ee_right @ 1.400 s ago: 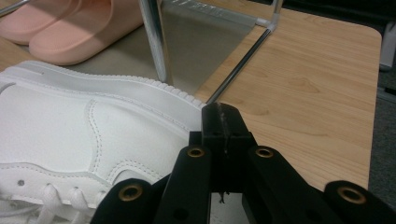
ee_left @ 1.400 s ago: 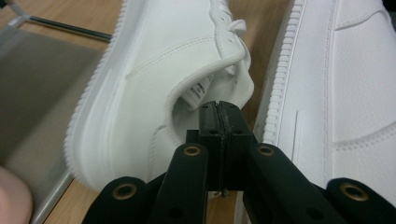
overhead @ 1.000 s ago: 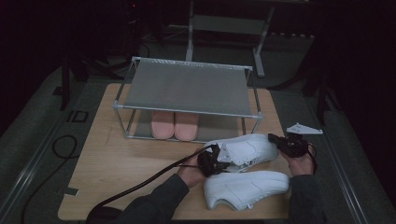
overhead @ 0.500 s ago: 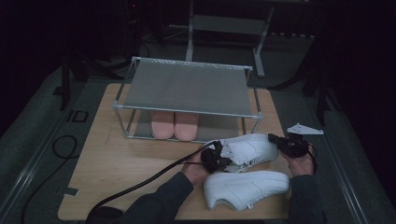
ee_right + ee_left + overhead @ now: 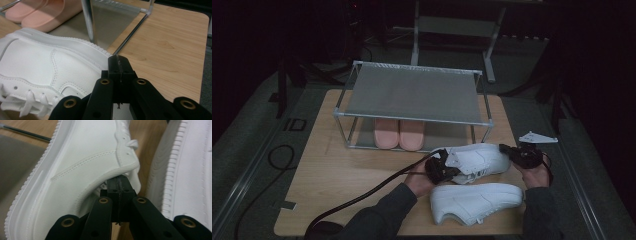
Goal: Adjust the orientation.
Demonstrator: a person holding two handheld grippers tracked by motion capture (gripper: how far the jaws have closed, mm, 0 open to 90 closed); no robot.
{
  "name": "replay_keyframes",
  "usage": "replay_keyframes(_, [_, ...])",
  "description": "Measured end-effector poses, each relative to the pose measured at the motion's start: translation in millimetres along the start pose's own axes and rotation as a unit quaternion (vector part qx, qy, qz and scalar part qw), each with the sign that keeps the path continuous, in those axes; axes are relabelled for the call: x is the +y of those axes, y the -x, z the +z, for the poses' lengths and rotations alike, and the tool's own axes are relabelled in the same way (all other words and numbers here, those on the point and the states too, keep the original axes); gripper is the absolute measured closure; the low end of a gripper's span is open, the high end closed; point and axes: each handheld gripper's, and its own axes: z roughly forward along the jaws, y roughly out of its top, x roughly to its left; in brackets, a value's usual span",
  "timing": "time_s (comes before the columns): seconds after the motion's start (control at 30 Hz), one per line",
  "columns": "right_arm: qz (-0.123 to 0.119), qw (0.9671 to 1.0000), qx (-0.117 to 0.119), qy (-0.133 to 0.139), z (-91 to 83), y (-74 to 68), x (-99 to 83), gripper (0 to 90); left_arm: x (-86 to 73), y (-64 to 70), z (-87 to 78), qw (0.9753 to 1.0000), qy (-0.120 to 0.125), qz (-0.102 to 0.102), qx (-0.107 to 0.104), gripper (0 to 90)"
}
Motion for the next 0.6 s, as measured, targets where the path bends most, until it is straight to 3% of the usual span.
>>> replay_keyframes(0.13, [-0.004,1.0000,0.005,-0.007,-1.3,0.4,1.0,90.0,-0.9,0.1,-0.1,1.0000,0.003,0.000,-0.002,90.0])
replay_keyframes(0.4, [-0.003,1.0000,0.000,0.003,1.0,1.7,0.5,90.0,-2.7,-2.8,2.5,1.0000,0.003,-0.001,-0.003,90.0])
replay_keyframes(0.5, [0.006,0.9997,-0.023,0.006,0.5,5.1,-2.6,90.0,-2.7,-2.3,2.3,1.0000,0.006,-0.004,-0.003,90.0])
replay_keyframes(0.6, [0.034,0.9983,-0.048,0.003,0.0,15.1,-10.3,90.0,-2.2,-2.2,1.5,1.0000,0.005,-0.001,-0.003,90.0])
